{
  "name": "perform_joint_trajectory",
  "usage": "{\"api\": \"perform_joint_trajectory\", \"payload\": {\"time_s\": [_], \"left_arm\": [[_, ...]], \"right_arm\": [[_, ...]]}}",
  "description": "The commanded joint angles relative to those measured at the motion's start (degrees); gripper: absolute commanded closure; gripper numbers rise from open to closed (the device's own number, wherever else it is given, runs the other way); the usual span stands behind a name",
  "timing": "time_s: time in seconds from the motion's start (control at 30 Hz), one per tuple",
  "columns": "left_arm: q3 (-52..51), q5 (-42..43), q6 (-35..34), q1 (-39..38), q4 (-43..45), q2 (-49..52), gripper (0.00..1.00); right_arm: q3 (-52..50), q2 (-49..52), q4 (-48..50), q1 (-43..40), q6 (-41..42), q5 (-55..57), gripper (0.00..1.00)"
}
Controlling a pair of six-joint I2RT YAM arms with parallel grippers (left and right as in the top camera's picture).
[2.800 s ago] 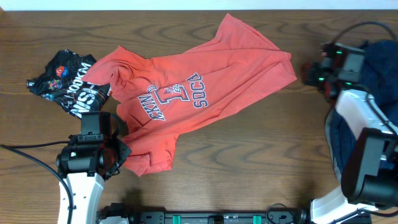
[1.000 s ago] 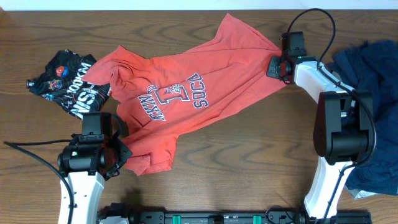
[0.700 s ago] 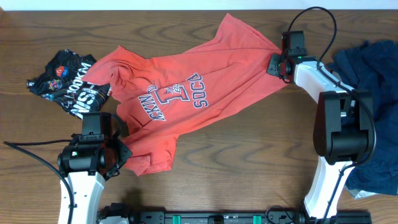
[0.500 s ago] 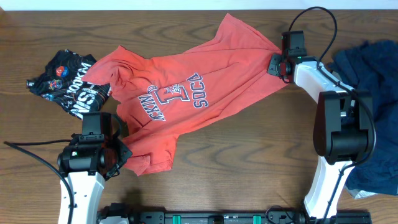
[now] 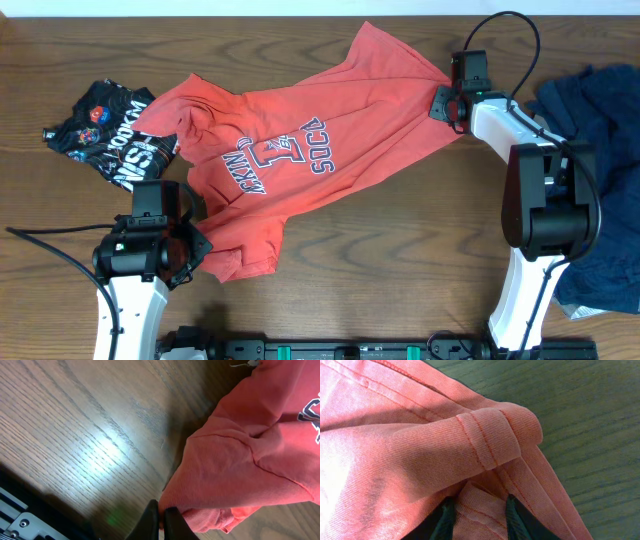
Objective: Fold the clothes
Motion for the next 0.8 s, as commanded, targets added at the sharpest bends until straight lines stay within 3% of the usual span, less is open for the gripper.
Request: {"api": "perform_joint_trajectory", "payload": {"time_s": [0.0, 0.17, 0.57, 0.77], "left_arm": [[-0.35, -1.31, 0.79, 0.28, -0.13, 0.09, 0.94], [-0.35, -1.31, 0.81, 0.31, -0.15, 0.09, 0.94], [-0.35, -1.31, 0.81, 0.31, -0.15, 0.09, 0.94], [-0.35, -1.29, 0.81, 0.31, -0.15, 0.09, 0.94]], "right_arm": [[0.52, 2.05, -0.31, 0.57, 0.79, 0.44, 0.73], [0.52, 2.05, -0.48, 0.55, 0.79, 0.44, 0.99], [0.81, -5.44, -9.14, -1.46, 0.76, 4.74, 0.99], [0.81, -12.5, -22.86, -3.8, 0.76, 4.94, 0.99]]}}
